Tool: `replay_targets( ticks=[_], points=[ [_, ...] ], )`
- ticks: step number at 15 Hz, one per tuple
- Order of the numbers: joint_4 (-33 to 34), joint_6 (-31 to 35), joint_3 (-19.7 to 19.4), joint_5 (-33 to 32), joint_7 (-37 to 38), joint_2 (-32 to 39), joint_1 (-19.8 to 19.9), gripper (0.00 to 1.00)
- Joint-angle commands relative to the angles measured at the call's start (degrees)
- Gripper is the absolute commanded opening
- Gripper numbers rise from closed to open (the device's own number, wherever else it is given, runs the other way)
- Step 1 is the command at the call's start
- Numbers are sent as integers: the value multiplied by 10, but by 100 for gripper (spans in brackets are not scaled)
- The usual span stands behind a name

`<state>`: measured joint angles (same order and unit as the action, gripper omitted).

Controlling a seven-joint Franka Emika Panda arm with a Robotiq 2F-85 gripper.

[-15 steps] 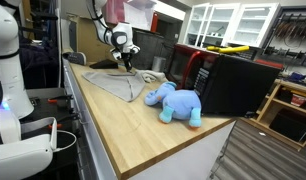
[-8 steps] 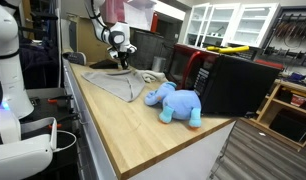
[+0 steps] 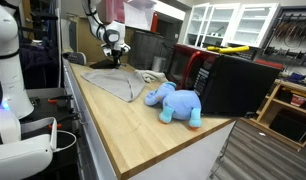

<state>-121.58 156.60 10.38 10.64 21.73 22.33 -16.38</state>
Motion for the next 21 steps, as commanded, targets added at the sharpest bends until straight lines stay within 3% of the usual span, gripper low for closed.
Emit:
replay_targets(
  ticks=[1,2,4,8,13,16,21],
  points=[
    [25,-68,45,65,-39,-6,28,0],
    [29,-85,55,85,-56,-16,38,26],
    [33,-87,61,109,-83,-36,50,32],
    [48,-106,49,138,-136,-84,87,63],
    [40,-162,-9,54,-182,-106,107,99],
    [18,-148,-43,-20,-166,-99,106,100],
    [-24,-163,-69,-99,-160,-100,105,100]
  ],
)
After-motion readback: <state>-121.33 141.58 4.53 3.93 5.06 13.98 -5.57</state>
